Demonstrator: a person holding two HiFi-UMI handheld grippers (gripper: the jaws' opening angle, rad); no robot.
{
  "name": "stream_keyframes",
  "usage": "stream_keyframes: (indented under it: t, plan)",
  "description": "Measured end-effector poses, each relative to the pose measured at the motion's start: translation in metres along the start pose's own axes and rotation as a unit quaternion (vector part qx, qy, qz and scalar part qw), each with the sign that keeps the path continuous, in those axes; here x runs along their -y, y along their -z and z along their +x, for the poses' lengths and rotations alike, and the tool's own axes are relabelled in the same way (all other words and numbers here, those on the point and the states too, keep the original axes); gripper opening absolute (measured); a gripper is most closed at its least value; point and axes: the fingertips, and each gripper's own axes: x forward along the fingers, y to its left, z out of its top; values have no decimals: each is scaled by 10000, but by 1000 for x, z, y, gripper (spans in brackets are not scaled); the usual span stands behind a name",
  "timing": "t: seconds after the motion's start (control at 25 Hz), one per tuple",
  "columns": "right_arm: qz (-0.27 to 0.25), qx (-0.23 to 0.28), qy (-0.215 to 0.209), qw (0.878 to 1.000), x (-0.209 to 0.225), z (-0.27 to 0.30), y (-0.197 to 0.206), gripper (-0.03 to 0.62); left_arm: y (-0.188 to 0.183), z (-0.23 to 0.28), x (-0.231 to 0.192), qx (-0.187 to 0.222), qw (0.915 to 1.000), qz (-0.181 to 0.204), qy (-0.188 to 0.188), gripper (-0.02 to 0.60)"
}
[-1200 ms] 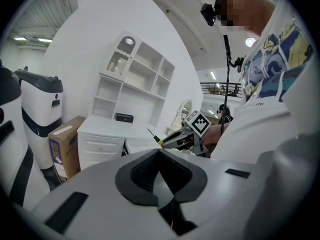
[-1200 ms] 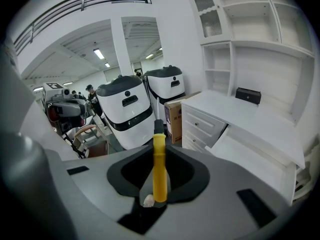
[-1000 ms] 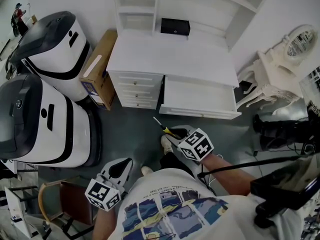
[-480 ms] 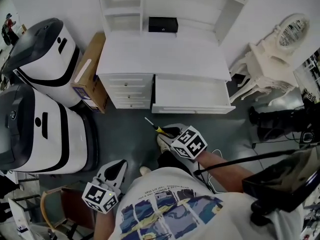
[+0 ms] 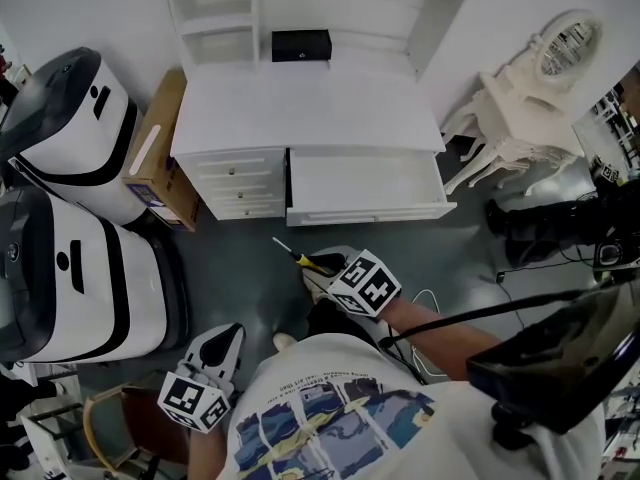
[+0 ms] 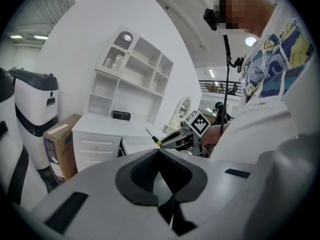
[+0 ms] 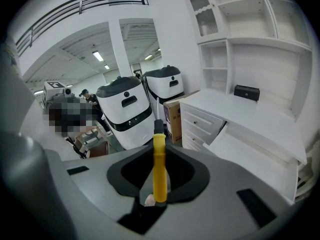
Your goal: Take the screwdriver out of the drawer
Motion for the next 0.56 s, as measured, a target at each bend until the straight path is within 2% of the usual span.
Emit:
stream_keyframes:
  t: [0.56]
  plan:
    - [122, -18, -31, 9999, 20, 4, 0, 94, -9, 24, -5, -131, 9999, -15, 68, 14]
